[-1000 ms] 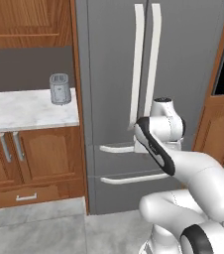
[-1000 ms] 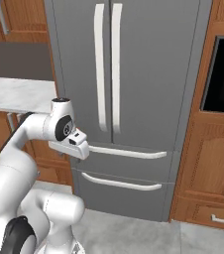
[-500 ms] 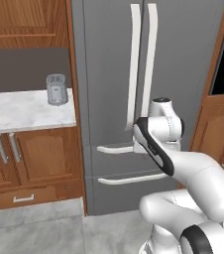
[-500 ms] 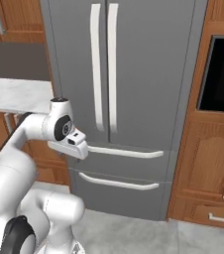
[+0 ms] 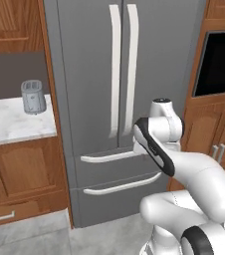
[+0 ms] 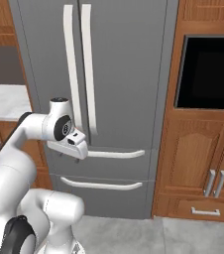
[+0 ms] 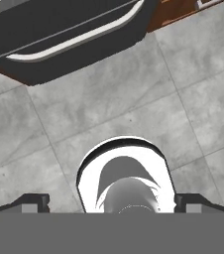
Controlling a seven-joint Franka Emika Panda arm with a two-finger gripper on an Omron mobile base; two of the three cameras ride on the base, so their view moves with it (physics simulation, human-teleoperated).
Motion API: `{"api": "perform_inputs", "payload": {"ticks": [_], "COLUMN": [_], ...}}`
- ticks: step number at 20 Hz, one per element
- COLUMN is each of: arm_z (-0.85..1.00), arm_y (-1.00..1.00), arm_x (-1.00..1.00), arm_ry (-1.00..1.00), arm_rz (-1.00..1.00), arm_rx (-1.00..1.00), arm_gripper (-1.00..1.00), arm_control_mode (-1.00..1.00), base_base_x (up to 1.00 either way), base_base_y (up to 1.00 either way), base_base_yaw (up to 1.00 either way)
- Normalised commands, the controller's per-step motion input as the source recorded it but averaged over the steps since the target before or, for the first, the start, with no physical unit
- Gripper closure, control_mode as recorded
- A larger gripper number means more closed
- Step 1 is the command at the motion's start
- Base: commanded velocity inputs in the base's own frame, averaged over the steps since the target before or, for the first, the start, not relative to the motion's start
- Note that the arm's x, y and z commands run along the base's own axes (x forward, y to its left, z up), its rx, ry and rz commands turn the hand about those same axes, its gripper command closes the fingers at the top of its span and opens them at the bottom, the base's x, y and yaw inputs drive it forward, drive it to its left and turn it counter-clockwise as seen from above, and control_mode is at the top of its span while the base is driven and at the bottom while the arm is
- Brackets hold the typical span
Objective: Place one of the steaks on the plate and the other in the bowl. Then place the bowl in the fridge.
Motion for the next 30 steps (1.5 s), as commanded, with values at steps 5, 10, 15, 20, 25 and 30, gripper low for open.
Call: {"api": "perform_inputs", "payload": {"ticks": [5, 10, 15, 20, 25, 30], "arm_z": [0.0, 0.0, 0.0, 0.0, 0.08, 0.37], "arm_y": [0.0, 0.0, 0.0, 0.0, -0.12, -0.49], "arm_x": [0.0, 0.0, 0.0, 0.0, 0.15, 0.5], "arm_ry": [0.0, 0.0, 0.0, 0.0, -0.03, -0.22], "arm_rz": [0.0, 0.0, 0.0, 0.0, 0.01, 0.12], "arm_rx": [0.0, 0.0, 0.0, 0.0, 0.0, -0.02], "arm_gripper": [-1.0, -1.0, -1.0, -1.0, -1.0, -1.0], "arm_control_mode": [1.0, 1.0, 1.0, 1.0, -1.0, -1.0], "base_base_x": [0.33, 0.39, 0.02, 0.02, 0.19, 0.0], "base_base_y": [0.04, -0.23, -0.05, 0.0, -0.03, 0.0], "base_base_yaw": [0.0, 0.22, 0.17, 0.0, 0.02, 0.0]}}
